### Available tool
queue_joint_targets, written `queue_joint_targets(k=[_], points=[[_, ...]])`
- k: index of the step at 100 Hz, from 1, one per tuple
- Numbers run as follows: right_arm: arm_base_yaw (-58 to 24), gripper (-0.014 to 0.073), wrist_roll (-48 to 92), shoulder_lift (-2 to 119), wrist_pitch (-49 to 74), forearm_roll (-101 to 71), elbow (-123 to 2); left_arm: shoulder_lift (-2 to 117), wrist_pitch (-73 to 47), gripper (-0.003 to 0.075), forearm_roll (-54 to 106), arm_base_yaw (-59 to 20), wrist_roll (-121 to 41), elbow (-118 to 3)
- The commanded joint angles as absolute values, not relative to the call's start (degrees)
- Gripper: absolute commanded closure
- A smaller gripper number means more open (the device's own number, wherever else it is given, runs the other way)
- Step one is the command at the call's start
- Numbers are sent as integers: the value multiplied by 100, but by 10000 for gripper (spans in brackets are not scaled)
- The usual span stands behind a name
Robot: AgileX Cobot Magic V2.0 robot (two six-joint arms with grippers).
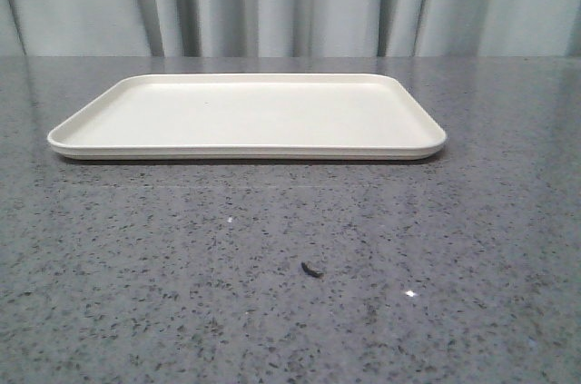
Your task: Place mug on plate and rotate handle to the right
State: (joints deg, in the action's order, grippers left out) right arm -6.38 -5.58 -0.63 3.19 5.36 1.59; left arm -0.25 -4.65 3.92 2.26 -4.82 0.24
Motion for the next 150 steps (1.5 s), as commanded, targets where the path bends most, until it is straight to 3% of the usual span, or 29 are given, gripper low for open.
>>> queue_joint_targets(k=[1, 64, 120, 150], points=[[-604, 692, -569, -177, -154, 582, 148, -214, 0, 739, 388, 193, -455, 52], [-604, 692, -569, -177, -154, 582, 148, -214, 159, 739, 388, 193, -455, 52], [-604, 692, -569, -177, -177, 582, 148, -214, 1804, 739, 468, 193, -455, 52], [-604, 692, -576, -177, -515, 367, 148, -214, 1725, 739, 583, 193, 117, 40]])
